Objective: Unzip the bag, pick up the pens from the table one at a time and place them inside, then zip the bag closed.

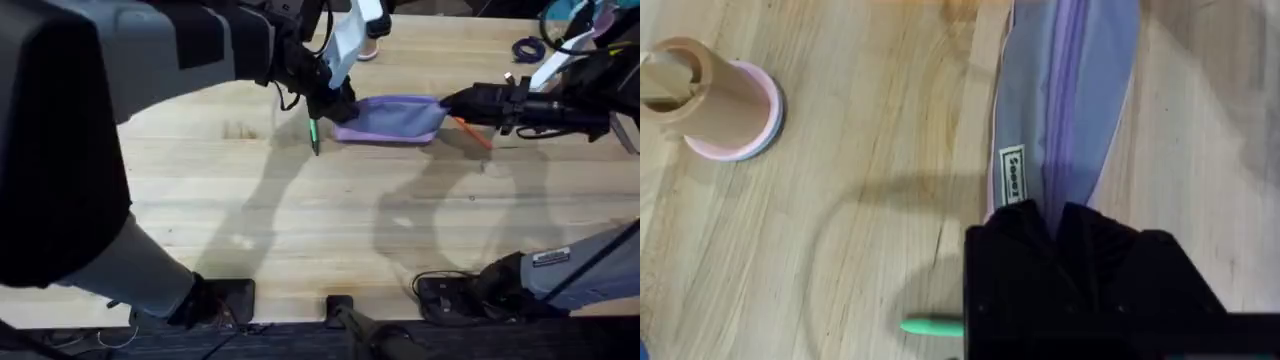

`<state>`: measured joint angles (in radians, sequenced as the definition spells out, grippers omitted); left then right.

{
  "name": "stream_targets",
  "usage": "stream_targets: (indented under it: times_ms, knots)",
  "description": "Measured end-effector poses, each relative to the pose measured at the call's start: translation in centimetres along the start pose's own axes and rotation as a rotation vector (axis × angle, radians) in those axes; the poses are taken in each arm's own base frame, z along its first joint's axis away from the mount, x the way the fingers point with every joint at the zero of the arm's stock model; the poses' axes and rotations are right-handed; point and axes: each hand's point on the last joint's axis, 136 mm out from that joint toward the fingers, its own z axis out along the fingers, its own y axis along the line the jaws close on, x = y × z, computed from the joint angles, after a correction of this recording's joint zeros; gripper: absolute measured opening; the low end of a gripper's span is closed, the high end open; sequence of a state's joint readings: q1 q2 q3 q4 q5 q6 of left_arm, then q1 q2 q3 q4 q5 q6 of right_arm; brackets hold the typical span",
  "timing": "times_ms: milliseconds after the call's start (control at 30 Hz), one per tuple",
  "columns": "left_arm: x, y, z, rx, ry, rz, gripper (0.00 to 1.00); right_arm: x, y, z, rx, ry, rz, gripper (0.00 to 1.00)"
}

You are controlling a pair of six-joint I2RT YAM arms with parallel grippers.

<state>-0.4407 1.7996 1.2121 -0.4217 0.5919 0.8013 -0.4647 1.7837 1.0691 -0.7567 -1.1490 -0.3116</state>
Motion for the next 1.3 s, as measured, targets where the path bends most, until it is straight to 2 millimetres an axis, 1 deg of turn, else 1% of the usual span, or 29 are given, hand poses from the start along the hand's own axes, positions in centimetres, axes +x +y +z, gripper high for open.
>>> stream_targets:
  times_ms: [267, 567, 833, 933, 1067, 1300]
  knots:
    - [0.0, 0.0, 0.0, 0.001, 0.0, 0.0, 0.043, -0.4, 0.3, -0.1, 0.001, -0.005, 0.003, 0.032]
    - [-0.3, -0.3, 0.0, 0.016, -0.014, 0.0, 0.043, -1.7, 2.2, -1.1, 0.027, -0.025, -0.063, 0.032]
    - [-0.2, -0.4, 0.0, 0.02, -0.012, -0.002, 0.042, -1.7, 2.2, -1.3, 0.055, -0.014, -0.054, 0.032]
    - [-0.2, -0.4, 0.0, 0.02, -0.012, -0.002, 0.042, -1.7, 2.6, -1.3, 0.056, -0.015, -0.066, 0.032]
    - [-0.1, -0.4, 0.0, 0.019, -0.008, -0.004, 0.042, -1.5, 3.6, -0.4, 0.047, 0.012, -0.098, 0.032]
    - [0.1, -0.3, 0.0, 0.016, -0.003, -0.009, 0.042, -0.3, 4.8, 2.5, 0.059, 0.105, -0.166, 0.03]
